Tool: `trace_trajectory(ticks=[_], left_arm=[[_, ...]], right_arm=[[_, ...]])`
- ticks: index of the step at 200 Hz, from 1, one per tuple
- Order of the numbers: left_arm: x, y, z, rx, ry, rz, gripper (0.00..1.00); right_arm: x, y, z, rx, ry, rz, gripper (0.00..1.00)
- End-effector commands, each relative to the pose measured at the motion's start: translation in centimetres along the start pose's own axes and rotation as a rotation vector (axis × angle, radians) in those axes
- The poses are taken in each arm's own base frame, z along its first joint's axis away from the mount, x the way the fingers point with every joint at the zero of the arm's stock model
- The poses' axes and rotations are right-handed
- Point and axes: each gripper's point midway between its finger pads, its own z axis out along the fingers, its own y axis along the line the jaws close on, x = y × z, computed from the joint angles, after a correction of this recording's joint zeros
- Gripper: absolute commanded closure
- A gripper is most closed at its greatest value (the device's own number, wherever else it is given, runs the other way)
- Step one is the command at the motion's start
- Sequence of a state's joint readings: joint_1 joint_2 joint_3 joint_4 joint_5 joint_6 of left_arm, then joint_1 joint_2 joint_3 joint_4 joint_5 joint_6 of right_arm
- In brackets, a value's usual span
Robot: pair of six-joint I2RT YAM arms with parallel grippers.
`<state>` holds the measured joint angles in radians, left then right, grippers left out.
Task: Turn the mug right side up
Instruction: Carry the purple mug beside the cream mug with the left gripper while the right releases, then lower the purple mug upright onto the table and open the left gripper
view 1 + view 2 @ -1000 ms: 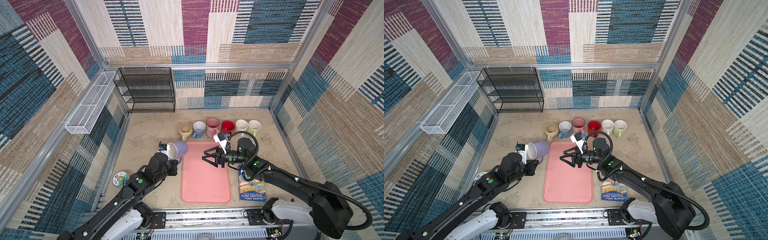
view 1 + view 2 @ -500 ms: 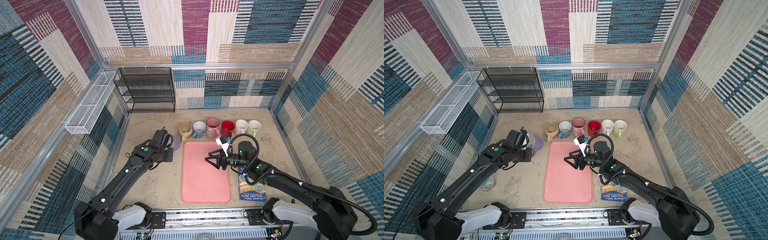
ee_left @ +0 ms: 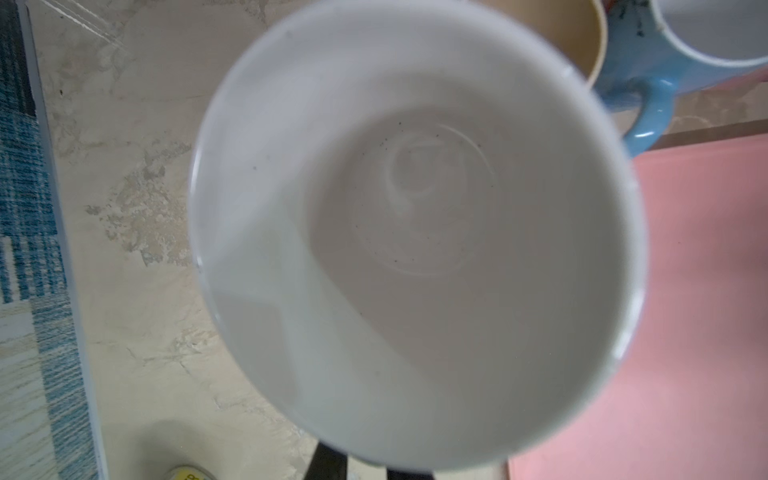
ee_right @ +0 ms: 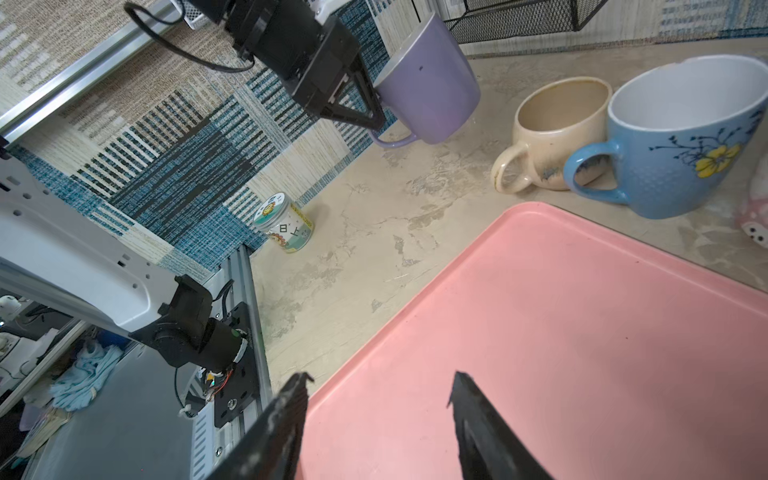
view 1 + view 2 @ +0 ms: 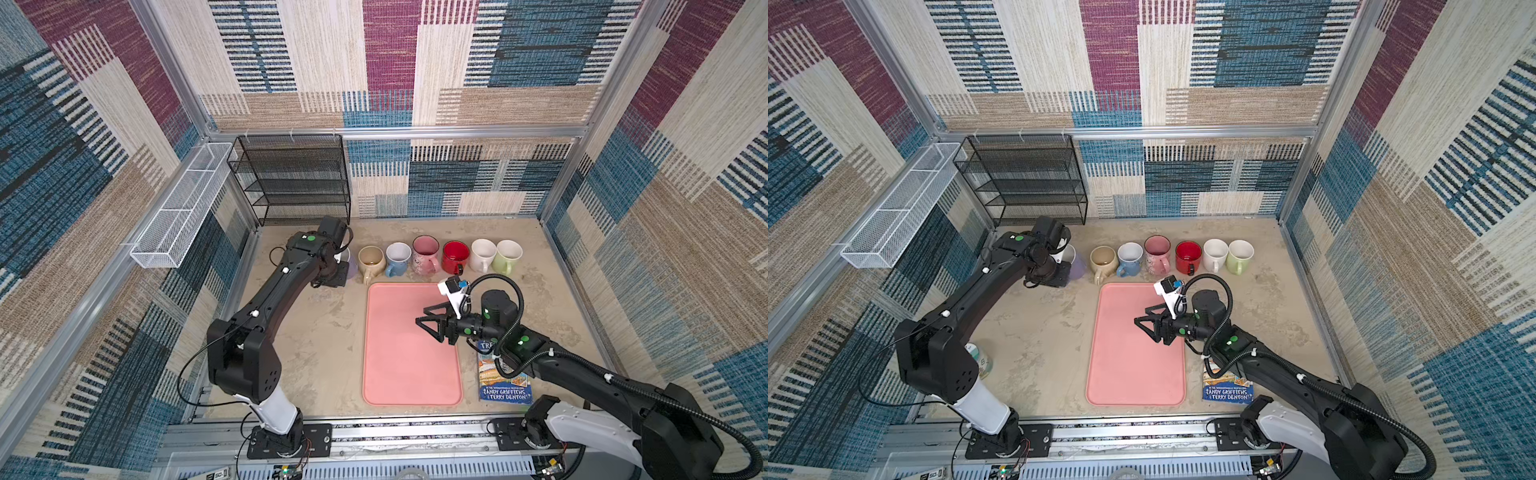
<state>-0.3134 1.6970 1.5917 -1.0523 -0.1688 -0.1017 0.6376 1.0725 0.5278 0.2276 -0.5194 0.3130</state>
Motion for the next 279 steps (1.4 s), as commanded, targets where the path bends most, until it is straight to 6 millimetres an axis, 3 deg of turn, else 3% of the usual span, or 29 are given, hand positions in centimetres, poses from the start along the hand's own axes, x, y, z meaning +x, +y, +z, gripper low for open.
trace_trajectory(ticks=[1, 95, 173, 279], left_arm=[[-0.9, 1.8, 0.6, -0.088, 0.022, 0.039, 1.0], [-4.0, 2.5, 4.8, -0.147, 0.074, 0.06, 1.0], [-4.0, 2.1, 8.0, -0.147, 0.135, 0.061, 1.0], [-4.6, 1.5, 10.4, -0.139, 0.165, 0.068, 1.0]], right_arm=[[-0.2, -0.3, -0.1, 0.018, -0.014, -0.007, 0.42], [0.6, -1.2, 0.6, 0.041, 0.016, 0.01, 0.42], [0.9, -1.7, 0.8, 0.063, 0.03, 0.01, 0.42], [1.2, -2.1, 1.0, 0.076, 0.043, 0.011, 0.42]])
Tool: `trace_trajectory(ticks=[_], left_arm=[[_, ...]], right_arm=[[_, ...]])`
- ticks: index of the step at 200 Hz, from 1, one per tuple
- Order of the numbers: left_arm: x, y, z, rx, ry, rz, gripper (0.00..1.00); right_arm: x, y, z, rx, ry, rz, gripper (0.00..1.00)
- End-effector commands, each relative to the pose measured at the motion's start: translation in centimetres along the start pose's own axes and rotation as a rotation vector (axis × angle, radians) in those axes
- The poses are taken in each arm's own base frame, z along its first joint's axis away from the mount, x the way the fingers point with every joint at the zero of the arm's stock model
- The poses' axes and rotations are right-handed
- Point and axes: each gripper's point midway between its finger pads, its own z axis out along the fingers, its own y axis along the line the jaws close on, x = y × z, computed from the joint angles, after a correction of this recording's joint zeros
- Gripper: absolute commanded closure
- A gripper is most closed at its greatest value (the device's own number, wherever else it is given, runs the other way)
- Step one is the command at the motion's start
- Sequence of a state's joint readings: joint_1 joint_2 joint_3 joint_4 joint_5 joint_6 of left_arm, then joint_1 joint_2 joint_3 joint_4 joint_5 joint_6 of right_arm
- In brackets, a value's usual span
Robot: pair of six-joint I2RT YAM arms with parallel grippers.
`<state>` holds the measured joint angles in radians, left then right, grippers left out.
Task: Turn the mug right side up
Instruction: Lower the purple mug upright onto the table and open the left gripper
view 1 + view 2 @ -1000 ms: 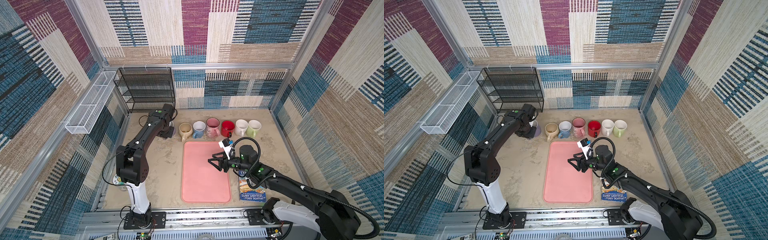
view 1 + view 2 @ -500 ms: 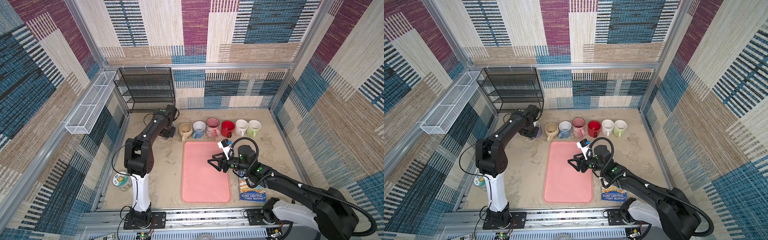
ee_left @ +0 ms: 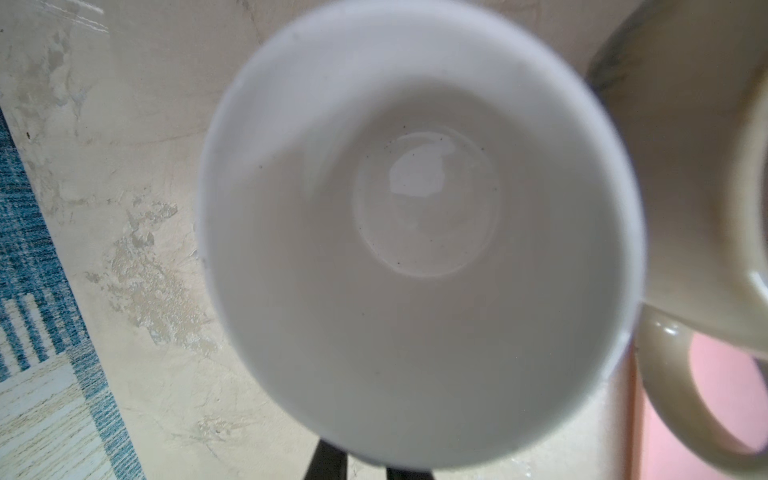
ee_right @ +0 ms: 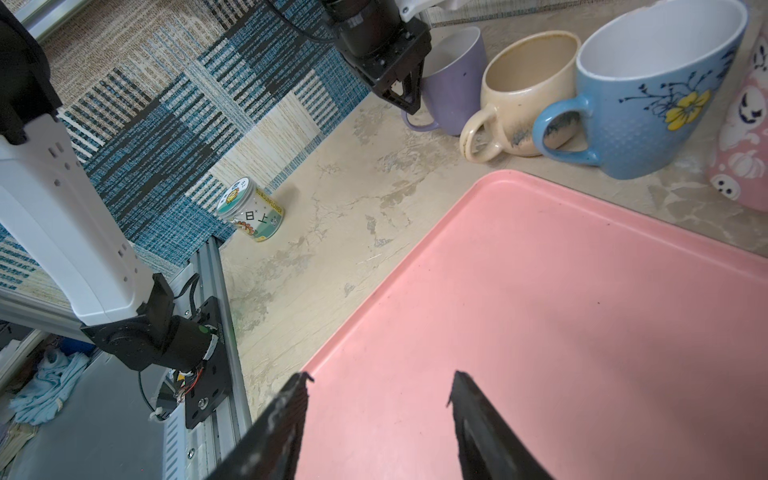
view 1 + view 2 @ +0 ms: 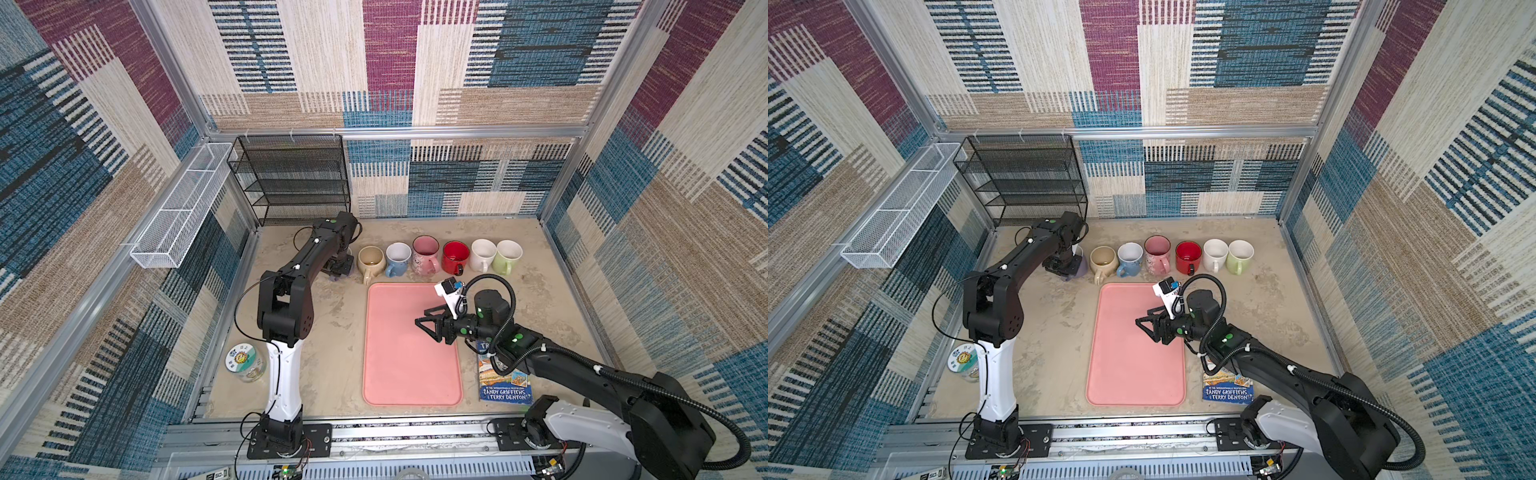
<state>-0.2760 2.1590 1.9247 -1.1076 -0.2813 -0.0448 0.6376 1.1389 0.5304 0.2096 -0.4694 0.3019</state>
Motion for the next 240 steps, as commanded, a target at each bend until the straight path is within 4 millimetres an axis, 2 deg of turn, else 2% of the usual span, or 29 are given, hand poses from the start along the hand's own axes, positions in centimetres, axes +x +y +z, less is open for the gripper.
trace_trajectory(ticks=[1, 82, 211, 240], left_arm=[[-0.5, 0.1, -0.1, -0.006, -0.012, 0.004, 1.0], [-0.4, 0.0, -0.1, -0.005, -0.005, 0.011, 1.0], [0.9, -0.6, -0.2, -0.01, 0.019, 0.025, 1.0], [0.9, -0.8, -0.3, -0.003, 0.02, 0.026, 0.87]], right_arm=[[-0.4, 0.0, 0.0, 0.006, -0.009, -0.017, 0.42], [-0.4, -0.1, 0.1, 0.007, -0.006, -0.019, 0.42], [-0.6, 0.1, -0.2, 0.008, -0.019, -0.025, 0.42], [-0.6, 0.0, -0.2, 0.014, -0.019, -0.025, 0.42]])
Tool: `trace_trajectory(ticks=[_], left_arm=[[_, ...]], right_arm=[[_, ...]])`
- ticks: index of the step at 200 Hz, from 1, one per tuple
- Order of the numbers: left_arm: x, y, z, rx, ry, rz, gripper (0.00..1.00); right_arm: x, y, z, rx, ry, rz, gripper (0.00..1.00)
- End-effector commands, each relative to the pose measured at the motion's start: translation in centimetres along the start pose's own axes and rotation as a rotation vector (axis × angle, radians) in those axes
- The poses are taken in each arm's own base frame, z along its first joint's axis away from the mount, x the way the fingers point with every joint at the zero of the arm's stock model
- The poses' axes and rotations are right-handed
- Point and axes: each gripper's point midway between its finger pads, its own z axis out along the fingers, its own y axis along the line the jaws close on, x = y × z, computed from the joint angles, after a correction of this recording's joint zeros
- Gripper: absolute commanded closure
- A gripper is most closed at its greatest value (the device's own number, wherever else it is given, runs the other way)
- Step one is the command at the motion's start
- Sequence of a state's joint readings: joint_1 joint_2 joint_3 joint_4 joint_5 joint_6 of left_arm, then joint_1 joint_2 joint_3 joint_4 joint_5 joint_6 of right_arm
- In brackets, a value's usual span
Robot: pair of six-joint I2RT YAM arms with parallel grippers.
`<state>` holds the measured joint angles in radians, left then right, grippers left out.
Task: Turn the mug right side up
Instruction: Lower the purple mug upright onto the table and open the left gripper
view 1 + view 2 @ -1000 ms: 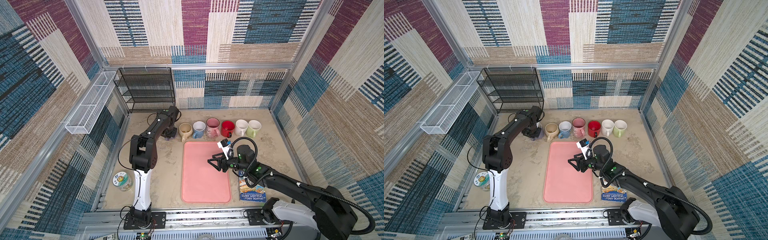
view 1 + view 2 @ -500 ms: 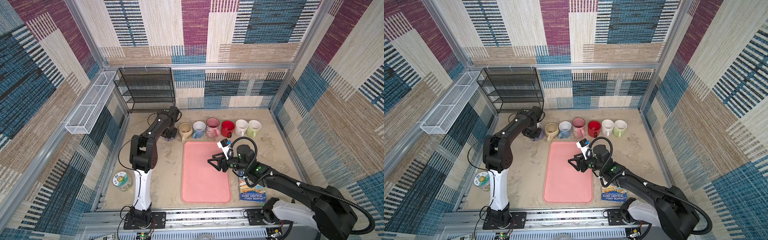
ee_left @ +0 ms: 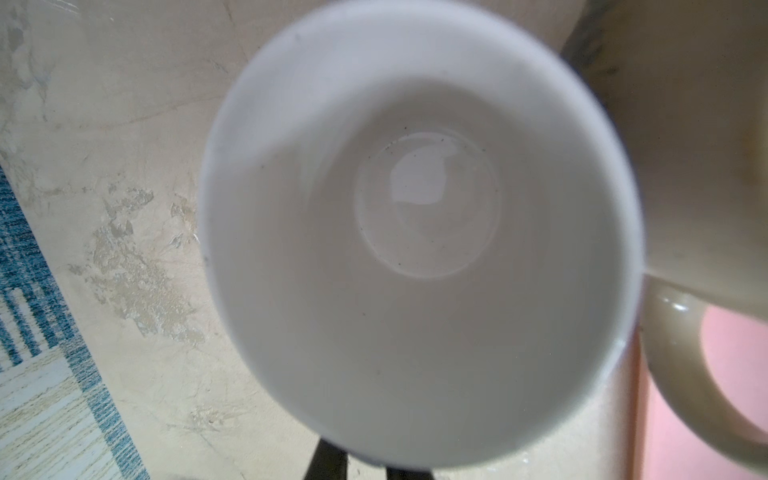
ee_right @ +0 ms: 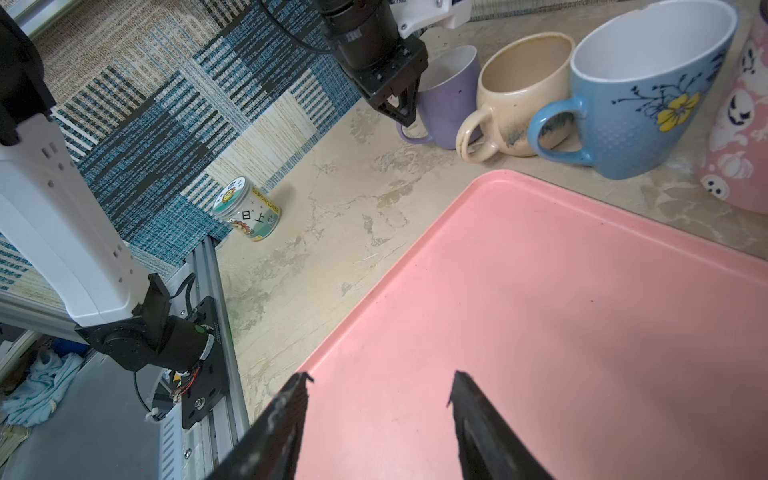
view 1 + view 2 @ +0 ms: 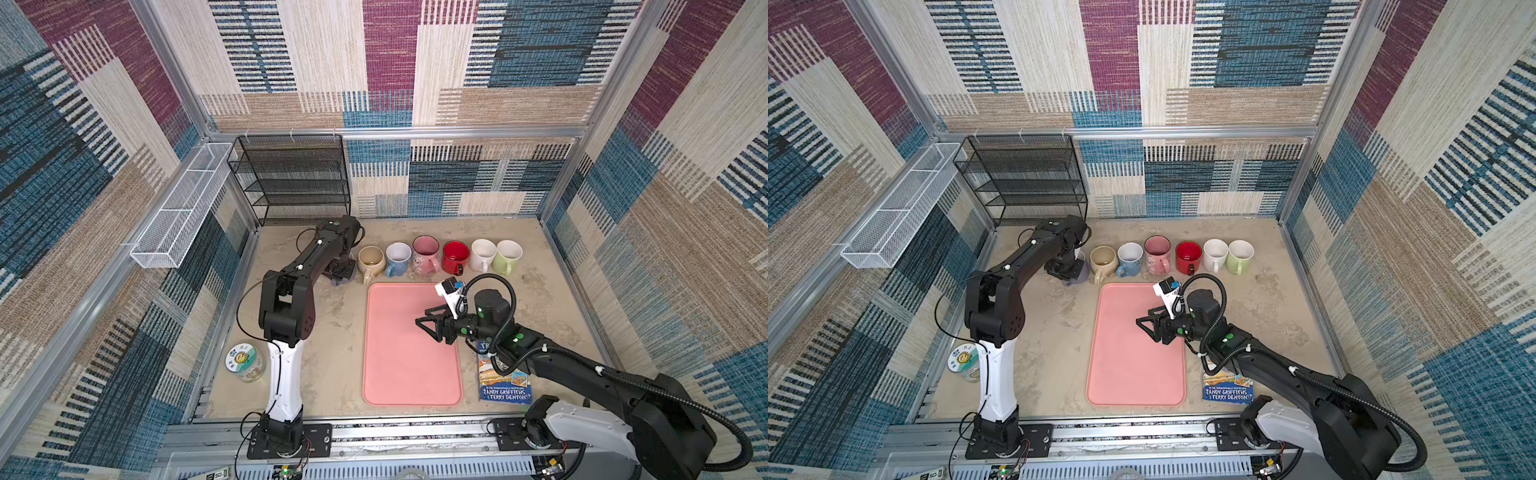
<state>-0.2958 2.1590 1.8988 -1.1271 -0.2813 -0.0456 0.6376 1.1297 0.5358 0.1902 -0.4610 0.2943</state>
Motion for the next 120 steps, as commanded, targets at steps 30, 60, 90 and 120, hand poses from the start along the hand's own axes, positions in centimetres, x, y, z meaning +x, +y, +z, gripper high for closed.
trace_trajectory(ticks=[30, 60, 90, 120], left_arm=[[0.0, 0.2, -0.8, -0.004, -0.018, -0.01, 0.79], [0.2, 0.2, -1.0, 0.0, -0.019, -0.008, 0.72], [0.1, 0.2, -1.8, 0.009, -0.037, -0.012, 0.68], [0.1, 0.7, -3.6, 0.014, -0.075, -0.022, 0.63]], right_arm=[[-0.6, -0.1, -0.1, 0.011, -0.022, -0.022, 0.42], [-0.6, -0.2, -0.1, 0.021, -0.02, -0.026, 0.4], [-1.1, -0.3, -0.4, 0.038, -0.032, -0.037, 0.37], [-1.6, -0.4, -0.8, 0.06, -0.053, -0.053, 0.32]])
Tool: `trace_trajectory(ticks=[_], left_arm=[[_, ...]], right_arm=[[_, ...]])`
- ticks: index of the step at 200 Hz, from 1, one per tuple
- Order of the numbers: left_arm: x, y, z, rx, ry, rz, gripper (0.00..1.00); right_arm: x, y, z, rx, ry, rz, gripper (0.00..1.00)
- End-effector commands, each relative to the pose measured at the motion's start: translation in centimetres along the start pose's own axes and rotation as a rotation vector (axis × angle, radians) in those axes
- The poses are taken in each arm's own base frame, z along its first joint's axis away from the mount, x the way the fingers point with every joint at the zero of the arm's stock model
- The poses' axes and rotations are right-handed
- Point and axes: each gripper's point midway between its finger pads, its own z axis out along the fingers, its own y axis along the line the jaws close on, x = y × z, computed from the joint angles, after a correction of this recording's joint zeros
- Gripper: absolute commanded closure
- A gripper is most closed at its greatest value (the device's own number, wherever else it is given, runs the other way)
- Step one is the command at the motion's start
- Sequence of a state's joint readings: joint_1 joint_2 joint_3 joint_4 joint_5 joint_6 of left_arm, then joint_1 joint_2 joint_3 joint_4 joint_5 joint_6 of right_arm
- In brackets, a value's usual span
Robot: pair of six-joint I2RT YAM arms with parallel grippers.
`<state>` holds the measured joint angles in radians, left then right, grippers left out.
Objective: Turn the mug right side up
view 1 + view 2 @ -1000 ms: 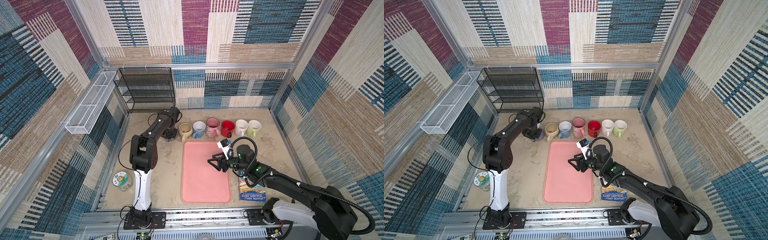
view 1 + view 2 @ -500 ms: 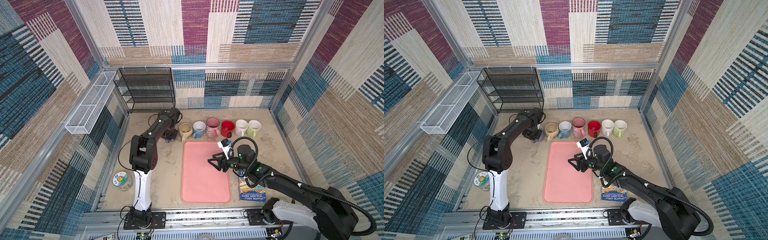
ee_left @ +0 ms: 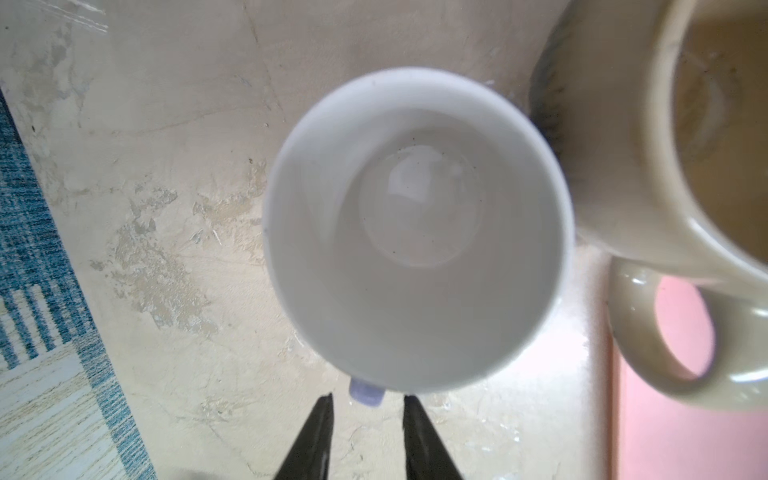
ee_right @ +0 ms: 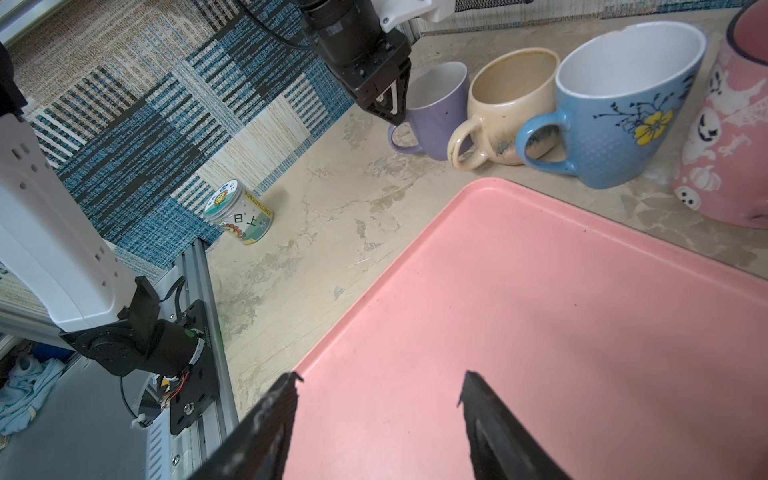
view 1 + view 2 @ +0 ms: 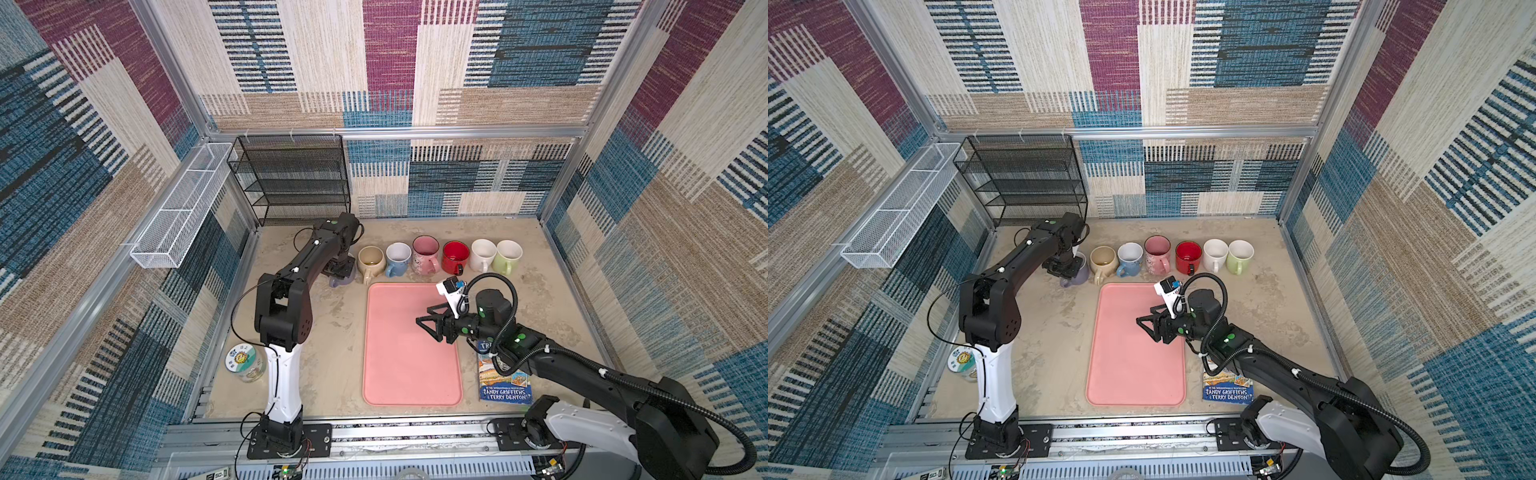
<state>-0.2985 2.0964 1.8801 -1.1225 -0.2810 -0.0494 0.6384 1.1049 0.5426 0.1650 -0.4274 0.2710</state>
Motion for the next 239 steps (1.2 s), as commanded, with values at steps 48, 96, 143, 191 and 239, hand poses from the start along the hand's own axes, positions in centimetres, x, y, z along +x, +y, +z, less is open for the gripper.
trace_trajectory(ticks=[48, 96, 143, 191, 239], left_arm=[[0.3, 0.8, -5.3, 0.048, -0.111, -0.034, 0.55], [2.3, 1.4, -9.5, 0.095, -0.236, -0.066, 0.35], [5.8, 2.3, -11.0, 0.102, -0.34, -0.134, 0.01], [8.2, 5.2, -10.4, -0.003, -0.477, -0.308, 0.01], [9.4, 7.6, -8.1, -0.153, -0.617, -0.345, 0.01]], right_arm=[[-3.2, -0.4, -1.3, 0.087, -0.097, -0.044, 0.19], [-5.2, -1.0, -3.3, 0.185, -0.161, -0.061, 0.0], [-6.0, -4.0, -5.1, 0.387, -0.211, -0.059, 0.0], [-6.1, -10.3, -7.8, 0.767, -0.278, -0.065, 0.0], [-7.4, -14.7, -11.0, 0.987, -0.44, -0.106, 0.0]])
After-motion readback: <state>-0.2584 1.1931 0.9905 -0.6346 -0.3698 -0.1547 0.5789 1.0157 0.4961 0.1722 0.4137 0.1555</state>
